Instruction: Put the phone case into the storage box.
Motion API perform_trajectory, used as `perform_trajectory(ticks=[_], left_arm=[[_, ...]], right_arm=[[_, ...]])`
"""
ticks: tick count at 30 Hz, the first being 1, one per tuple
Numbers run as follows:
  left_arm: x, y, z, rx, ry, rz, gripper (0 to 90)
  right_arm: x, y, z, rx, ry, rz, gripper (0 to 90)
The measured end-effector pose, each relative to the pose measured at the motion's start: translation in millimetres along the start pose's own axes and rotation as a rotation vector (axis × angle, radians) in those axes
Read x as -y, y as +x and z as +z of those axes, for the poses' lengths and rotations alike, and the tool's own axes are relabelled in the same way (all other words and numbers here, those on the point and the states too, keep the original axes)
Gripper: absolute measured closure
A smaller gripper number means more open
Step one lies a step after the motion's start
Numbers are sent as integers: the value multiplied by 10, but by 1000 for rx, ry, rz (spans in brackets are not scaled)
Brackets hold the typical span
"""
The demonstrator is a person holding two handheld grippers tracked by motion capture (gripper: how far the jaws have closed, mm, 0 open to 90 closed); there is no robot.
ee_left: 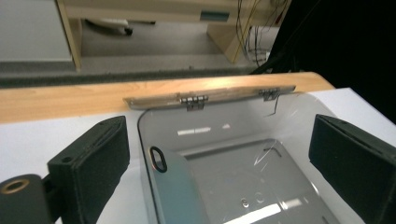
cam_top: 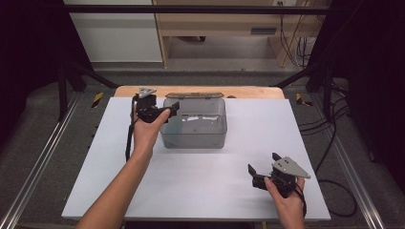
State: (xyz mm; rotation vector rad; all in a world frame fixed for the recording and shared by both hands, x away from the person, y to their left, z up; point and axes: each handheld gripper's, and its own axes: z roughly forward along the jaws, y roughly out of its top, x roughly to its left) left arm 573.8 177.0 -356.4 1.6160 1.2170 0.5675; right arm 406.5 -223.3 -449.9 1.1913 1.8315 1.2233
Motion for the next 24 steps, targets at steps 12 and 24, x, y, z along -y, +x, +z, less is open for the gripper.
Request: perform_trajectory(ticks=[12, 24], left_arm=[[201, 324, -552, 16, -109, -3, 41], [684, 696, -1190, -8, -184, 113, 35]], right_arm=[[3, -15, 1, -14, -11, -3, 43], [18, -87, -26, -8, -123, 3, 41]])
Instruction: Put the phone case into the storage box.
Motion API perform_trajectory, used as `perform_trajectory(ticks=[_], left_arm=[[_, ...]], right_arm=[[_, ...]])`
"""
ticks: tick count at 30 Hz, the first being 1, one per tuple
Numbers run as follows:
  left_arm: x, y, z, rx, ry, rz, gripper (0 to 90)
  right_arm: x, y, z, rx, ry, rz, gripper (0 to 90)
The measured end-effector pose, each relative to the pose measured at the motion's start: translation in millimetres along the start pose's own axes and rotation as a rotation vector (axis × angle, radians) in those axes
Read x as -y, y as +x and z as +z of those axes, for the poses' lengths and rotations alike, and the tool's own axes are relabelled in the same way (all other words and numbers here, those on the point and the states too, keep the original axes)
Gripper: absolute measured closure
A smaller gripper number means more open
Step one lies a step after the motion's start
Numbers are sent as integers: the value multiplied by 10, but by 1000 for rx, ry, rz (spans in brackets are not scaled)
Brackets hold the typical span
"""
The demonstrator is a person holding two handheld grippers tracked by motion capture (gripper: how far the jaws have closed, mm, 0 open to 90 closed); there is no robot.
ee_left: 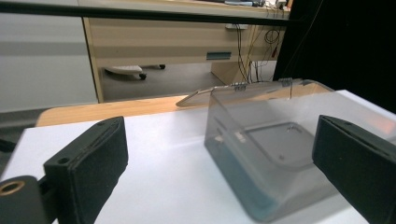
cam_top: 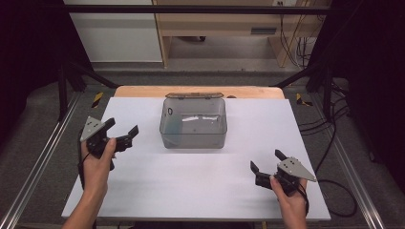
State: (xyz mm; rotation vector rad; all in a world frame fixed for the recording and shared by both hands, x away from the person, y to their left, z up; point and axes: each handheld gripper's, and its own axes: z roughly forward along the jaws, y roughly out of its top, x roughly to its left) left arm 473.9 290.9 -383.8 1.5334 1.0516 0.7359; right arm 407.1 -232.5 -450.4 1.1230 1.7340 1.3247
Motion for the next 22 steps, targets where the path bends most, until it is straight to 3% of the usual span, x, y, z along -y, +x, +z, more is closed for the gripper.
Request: perform_trajectory(ticks=[2, 9, 10, 14, 16, 19, 22], left_arm=[[133, 53, -147, -1, -11, 9, 33], [414, 77, -328, 17, -17, -9, 31], [477, 58, -367, 22, -20, 3, 31], [559, -6, -412, 46, -20, 24, 31], [637, -67, -458, 78, -39, 6, 29], [676, -104, -480, 104, -34, 14, 28], [701, -132, -506, 109, -43, 24, 25]], right_arm=[[6, -11, -3, 4, -9, 4, 42], [24, -45, -13, -5, -18, 24, 41], [28, -52, -12, -12, -19, 29, 40], [38, -54, -3, -23, -19, 23, 40], [39, -51, -2, -25, -23, 16, 40], [40, -50, -1, -26, -31, 9, 39], [41, -45, 2, -27, -35, 2, 39]])
